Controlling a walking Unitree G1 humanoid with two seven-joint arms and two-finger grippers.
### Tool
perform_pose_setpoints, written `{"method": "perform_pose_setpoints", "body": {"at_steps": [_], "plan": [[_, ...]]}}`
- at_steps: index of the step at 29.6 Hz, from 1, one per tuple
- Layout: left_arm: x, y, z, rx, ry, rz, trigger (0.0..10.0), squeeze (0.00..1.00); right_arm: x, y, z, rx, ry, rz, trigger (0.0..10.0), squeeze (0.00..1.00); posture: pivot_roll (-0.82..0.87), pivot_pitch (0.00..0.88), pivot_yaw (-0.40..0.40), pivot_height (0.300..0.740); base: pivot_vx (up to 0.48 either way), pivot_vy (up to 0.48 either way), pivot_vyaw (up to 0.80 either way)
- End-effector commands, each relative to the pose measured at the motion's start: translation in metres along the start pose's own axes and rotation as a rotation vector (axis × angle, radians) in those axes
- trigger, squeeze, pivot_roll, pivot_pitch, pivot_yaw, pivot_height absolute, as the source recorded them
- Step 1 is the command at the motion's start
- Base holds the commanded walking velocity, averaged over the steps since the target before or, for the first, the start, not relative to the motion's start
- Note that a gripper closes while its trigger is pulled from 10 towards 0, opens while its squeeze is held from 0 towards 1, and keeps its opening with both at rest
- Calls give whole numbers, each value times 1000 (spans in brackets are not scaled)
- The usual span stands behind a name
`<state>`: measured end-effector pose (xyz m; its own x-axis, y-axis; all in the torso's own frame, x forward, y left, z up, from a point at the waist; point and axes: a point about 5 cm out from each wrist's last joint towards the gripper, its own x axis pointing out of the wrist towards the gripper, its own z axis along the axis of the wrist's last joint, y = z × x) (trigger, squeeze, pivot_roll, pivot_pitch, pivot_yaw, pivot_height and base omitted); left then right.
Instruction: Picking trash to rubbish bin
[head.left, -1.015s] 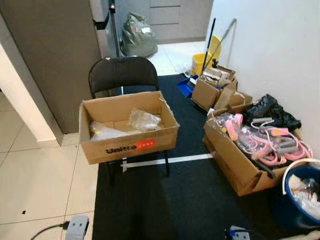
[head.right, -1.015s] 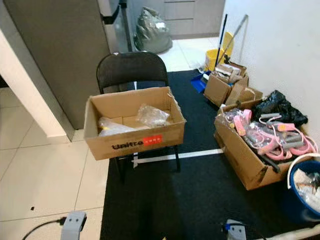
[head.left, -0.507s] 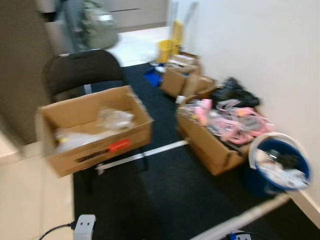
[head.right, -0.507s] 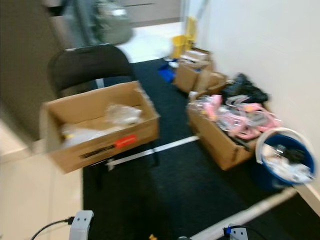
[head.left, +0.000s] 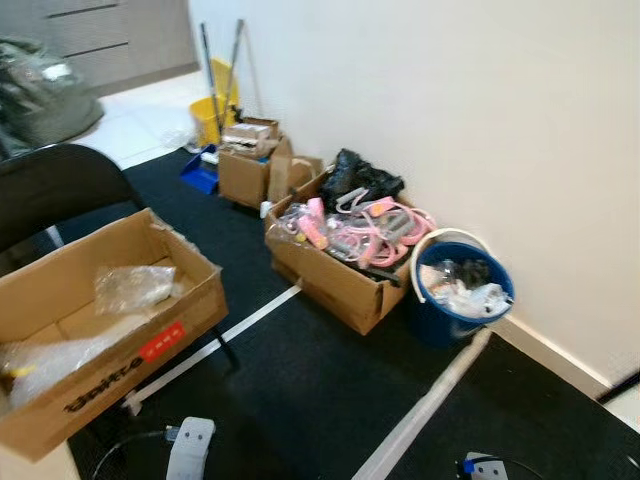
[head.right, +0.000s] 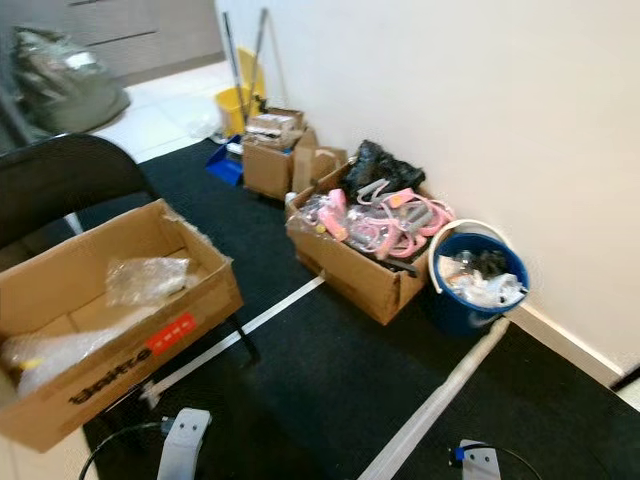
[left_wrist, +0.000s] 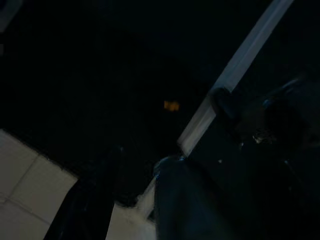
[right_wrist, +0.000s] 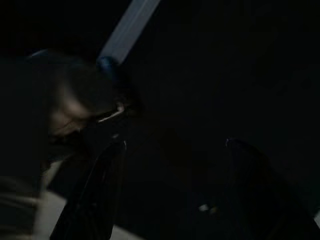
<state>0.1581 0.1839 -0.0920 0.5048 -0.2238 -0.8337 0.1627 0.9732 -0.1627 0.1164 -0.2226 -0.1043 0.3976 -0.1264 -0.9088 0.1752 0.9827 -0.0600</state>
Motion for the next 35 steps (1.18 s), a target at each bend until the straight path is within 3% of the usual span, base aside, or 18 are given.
{"method": "perform_pose_setpoints", "body": {"at_steps": [1,5,11,14,21,35], "plan": [[0,1,-3,31,35,2,10000,0,0,-1,1,1,3,-8,10000,0,-113,0,89,740,0,0,-800],[0,0,-3,54,47,-1,10000,0,0,-1,1,7,5,-14,10000,0,-112,0,91,740,0,0,-800],[-1,3,-3,15,31,22,10000,0,0,1,1,6,5,-8,10000,0,-96,12,76,740,0,0,-800],[-3,5,-10,-39,31,51,10000,0,0,2,-3,-11,19,-6,10000,0,-93,45,69,740,0,0,-800],[-6,6,-25,-16,78,54,10000,0,0,3,-7,-3,28,-8,10000,0,-98,42,80,740,0,0,-800],[1,-1,-3,4,25,29,10000,0,0,5,-8,-13,36,-3,10000,0,-107,32,87,740,0,0,-800]]}}
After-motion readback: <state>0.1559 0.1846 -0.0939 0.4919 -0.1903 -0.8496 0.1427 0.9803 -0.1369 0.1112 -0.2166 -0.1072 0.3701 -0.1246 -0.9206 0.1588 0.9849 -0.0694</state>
